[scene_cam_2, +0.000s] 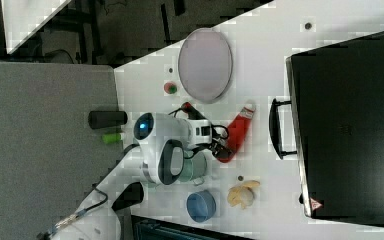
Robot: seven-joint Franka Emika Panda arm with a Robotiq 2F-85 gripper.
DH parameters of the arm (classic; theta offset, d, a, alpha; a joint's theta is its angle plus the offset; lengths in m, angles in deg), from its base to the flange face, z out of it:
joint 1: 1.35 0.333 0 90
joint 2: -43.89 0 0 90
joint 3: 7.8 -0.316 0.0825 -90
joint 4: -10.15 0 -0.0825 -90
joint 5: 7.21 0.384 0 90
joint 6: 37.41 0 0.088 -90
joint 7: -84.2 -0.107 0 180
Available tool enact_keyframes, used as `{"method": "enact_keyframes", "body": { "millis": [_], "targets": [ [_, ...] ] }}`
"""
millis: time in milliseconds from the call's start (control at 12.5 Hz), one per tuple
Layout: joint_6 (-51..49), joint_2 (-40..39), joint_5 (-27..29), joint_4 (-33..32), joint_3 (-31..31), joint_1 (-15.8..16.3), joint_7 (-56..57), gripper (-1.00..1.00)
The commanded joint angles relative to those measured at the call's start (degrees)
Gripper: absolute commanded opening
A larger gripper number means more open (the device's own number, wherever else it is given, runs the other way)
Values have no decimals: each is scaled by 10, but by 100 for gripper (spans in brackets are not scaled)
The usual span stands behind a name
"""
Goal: Pick ketchup from strainer and place it on the table
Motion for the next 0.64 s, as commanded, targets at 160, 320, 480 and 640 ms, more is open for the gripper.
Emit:
{"method": "enact_keyframes", "body": {
  "millis": [160,320,480,640],
  "targets": [
    [5,63,-4,23,-3,-5,18,100],
    [-21,98,-3,50,-4,-5,18,100],
    [-73,134,3,95,-2,-5,11,100],
    [-147,162,3,152,-2,-5,-14,100]
  ]
}}
